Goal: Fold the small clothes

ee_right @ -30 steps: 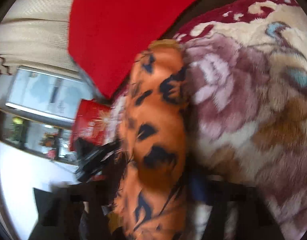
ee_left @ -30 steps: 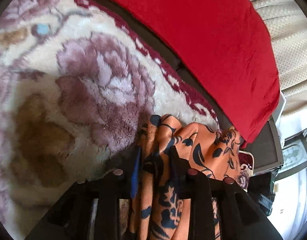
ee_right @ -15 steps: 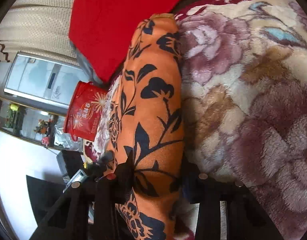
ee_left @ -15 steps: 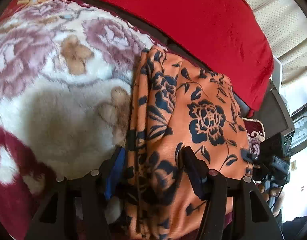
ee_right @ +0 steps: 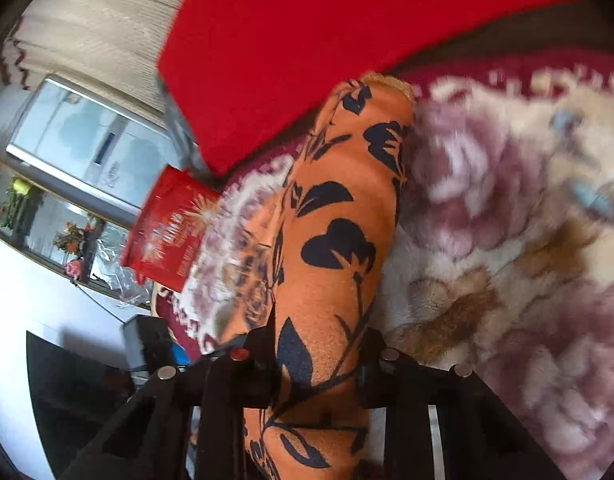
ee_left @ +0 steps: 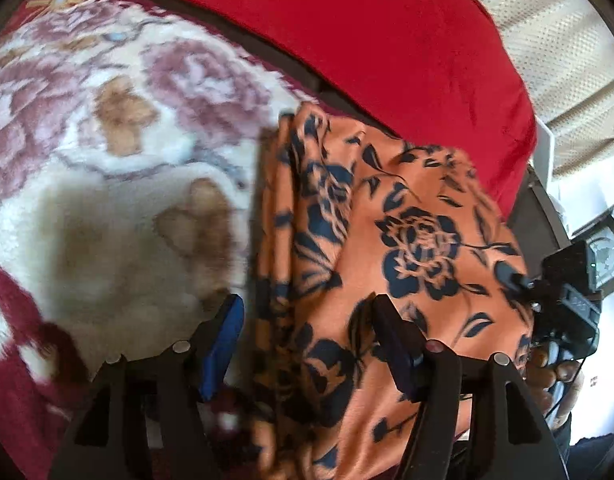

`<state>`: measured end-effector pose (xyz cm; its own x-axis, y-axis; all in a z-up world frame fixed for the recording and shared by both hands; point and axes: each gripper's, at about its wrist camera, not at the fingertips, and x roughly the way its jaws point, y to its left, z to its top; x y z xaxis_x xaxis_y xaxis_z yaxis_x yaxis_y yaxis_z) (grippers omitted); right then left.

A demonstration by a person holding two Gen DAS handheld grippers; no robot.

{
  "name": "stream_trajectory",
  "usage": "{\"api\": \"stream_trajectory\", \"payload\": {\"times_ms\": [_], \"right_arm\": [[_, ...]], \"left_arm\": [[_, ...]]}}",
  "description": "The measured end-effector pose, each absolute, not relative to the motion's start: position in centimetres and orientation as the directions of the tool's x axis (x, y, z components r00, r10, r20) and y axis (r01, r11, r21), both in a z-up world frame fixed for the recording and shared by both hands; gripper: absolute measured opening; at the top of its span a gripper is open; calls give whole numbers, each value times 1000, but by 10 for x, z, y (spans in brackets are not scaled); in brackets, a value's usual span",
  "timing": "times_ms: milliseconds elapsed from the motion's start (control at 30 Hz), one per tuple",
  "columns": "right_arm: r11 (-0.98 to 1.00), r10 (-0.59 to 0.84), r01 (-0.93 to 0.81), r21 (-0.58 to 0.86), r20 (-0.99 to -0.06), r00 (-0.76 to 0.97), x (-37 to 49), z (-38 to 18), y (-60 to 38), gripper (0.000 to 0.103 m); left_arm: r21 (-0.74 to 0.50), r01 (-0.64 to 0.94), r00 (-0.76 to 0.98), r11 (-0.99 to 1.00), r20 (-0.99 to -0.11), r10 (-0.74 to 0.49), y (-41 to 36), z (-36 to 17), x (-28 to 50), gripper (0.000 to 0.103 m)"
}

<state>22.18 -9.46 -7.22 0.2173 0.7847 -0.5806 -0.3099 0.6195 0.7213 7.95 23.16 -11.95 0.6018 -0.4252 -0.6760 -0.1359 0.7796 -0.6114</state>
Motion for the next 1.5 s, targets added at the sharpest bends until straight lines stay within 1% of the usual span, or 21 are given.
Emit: {"api": "stream_trajectory", "payload": {"times_ms": [67,100,133,167,200,233,267,300,333,367,567,800,900,967,1033,1067,1100,1133,1200,1300,1500], "right_arm": [[634,773,-306,710,-578,260,216,-62,-119,29],[647,762,-286,707,-583,282,214,-65,-136,29],[650,757,-243,720,-589,283,216,-78,-154,31],[641,764,-202,741,-590,261,218,-94,-163,35],[616,782,-146,774,-580,228,220,-119,-175,45],[608,787,-113,786,-576,222,221,-133,-181,58],[584,799,-86,807,-554,235,220,-145,-187,58],[534,828,-91,840,-499,256,219,-149,-190,61],[515,838,-100,851,-476,267,221,-149,-191,66],[503,846,-114,857,-462,266,221,-147,-191,68],[518,843,-130,846,-478,248,223,-144,-193,69],[523,841,-127,843,-486,237,224,-144,-167,68],[522,843,-132,843,-487,228,228,-144,-163,68],[539,833,-127,833,-505,227,229,-147,-159,66],[584,808,-170,794,-547,218,229,-142,-149,48],[603,796,-186,775,-570,205,230,-140,-143,44],[611,791,-197,767,-580,197,231,-136,-139,39],[625,781,-215,751,-593,197,231,-130,-137,35],[653,757,-272,707,-623,199,232,-112,-130,33],[650,758,-327,686,-614,221,235,-82,-131,32],[649,760,-397,649,-576,301,254,-19,-164,31]], "left_arm": [[-585,-102,614,804,-673,-412,216,-109,78,67],[-571,-89,618,816,-674,-404,207,-105,79,69],[-562,-92,612,822,-683,-399,201,-104,82,72],[-552,-100,598,828,-698,-393,192,-105,86,80],[-542,-101,593,835,-706,-387,190,-106,86,83],[-521,-104,590,847,-718,-369,184,-108,88,83],[-501,-111,583,858,-732,-352,180,-109,90,84],[-493,-116,577,862,-740,-346,179,-110,88,84],[-494,-116,571,862,-743,-349,180,-110,87,85],[-497,-111,571,861,-741,-354,180,-111,87,85],[-476,-95,575,874,-743,-342,176,-105,97,85],[-468,-56,572,882,-739,-356,166,-95,105,85],[-520,-33,564,853,-715,-414,167,-95,117,85],[-576,-59,500,815,-724,-476,169,-111,129,85],[-616,-51,450,786,-717,-533,168,-126,136,72],[-642,-39,448,766,-696,-561,169,-128,137,53],[-678,-23,443,734,-665,-601,171,-127,137,37],[-683,-13,450,730,-656,-606,171,-123,136,36],[-641,24,476,767,-668,-573,164,-108,135,33],[-665,56,506,745,-624,-595,157,-86,139,32],[-625,155,566,766,-579,-587,119,-23,165,33]]}}
